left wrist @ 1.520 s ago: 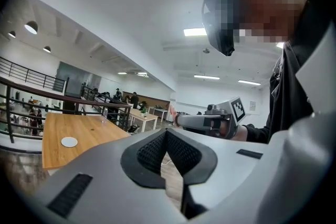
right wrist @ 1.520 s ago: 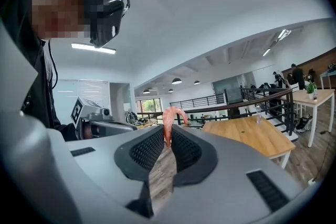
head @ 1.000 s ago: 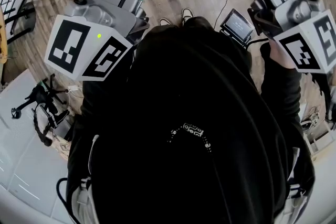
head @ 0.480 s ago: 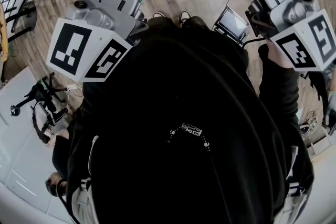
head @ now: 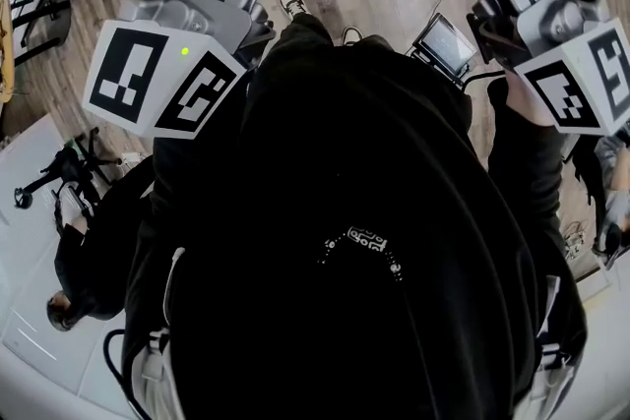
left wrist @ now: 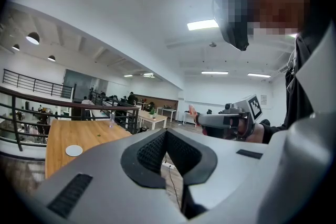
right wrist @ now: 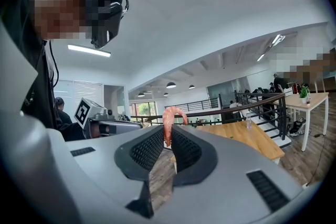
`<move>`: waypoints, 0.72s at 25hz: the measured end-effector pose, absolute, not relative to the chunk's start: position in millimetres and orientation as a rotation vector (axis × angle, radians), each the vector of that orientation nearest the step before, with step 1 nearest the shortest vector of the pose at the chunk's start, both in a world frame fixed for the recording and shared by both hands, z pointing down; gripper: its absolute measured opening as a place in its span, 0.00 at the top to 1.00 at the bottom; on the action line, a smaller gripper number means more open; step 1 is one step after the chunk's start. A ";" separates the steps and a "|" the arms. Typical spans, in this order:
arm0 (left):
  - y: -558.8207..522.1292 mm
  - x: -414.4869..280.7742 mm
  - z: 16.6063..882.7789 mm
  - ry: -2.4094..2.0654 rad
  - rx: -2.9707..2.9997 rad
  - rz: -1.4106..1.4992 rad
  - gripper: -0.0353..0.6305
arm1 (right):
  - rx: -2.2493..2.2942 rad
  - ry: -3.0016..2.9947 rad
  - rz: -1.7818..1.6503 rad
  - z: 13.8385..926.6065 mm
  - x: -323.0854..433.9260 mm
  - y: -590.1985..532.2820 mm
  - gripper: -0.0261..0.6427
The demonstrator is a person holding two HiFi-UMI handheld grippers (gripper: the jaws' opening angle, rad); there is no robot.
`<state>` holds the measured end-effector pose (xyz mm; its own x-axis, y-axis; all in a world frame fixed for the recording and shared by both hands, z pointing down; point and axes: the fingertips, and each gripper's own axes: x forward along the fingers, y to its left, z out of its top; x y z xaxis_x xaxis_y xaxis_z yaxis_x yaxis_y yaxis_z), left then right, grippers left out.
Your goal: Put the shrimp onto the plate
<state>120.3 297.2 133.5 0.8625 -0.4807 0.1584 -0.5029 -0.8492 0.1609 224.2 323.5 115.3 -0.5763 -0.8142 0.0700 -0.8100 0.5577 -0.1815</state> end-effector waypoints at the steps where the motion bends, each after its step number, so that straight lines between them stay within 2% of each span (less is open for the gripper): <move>1: 290.5 121.1 134.6 -0.760 2.839 0.172 0.94 | -1.443 2.751 -0.305 115.2 223.4 319.1 0.88; 11: 224.8 130.3 151.7 -0.743 2.873 0.198 0.94 | -1.685 2.736 -0.167 126.1 211.7 265.2 0.88; 18: 171.4 98.3 186.1 -0.872 2.821 0.176 0.94 | -1.833 2.601 -0.134 157.2 148.9 214.8 0.88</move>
